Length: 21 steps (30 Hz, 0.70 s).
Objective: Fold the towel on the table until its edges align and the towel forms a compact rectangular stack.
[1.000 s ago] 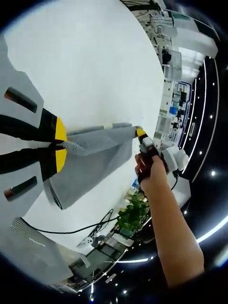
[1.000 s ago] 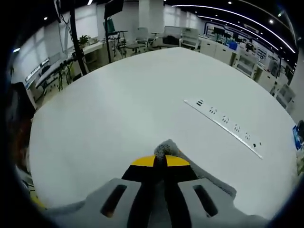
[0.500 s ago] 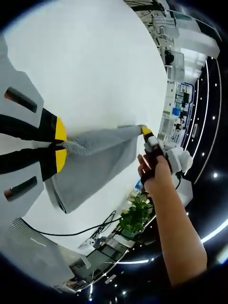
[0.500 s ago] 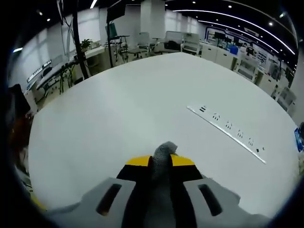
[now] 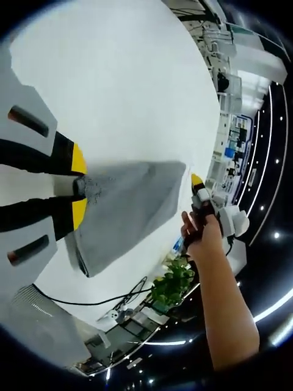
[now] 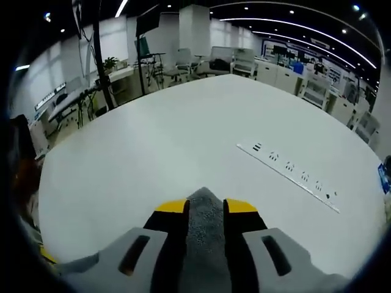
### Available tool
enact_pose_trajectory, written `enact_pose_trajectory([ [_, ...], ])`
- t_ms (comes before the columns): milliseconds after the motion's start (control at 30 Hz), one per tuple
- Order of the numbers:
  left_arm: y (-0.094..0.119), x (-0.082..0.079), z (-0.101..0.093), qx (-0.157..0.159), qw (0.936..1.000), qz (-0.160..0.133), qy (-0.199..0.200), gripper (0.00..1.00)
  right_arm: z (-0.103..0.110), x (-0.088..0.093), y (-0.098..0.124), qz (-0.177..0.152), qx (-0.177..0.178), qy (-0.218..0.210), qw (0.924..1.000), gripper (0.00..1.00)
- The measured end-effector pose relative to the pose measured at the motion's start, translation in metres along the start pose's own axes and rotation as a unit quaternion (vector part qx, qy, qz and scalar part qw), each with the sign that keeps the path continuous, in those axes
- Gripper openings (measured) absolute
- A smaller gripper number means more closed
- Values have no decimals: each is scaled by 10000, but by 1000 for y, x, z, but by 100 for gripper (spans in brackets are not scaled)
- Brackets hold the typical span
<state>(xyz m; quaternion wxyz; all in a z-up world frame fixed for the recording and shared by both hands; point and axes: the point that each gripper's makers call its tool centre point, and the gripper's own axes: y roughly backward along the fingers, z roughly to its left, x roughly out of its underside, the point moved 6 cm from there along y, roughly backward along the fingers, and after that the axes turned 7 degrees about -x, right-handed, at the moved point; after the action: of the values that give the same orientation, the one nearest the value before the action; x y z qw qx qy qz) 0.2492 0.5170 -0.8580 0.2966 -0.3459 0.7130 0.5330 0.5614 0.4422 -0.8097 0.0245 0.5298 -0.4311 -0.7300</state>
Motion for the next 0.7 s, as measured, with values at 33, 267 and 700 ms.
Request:
enact_pose_trajectory([
  [33, 1, 0, 1, -5, 10000, -9, 6, 16, -5, -1, -2, 2, -2, -4, 10000, 22],
  [267, 10, -13, 4, -111, 9995, -284, -23, 17, -20, -7, 0, -135, 2, -72, 9999, 28],
  [700, 20, -32, -1, -36, 9986, -465, -252, 17, -27, -19, 29, -554, -7, 13, 9985, 53],
])
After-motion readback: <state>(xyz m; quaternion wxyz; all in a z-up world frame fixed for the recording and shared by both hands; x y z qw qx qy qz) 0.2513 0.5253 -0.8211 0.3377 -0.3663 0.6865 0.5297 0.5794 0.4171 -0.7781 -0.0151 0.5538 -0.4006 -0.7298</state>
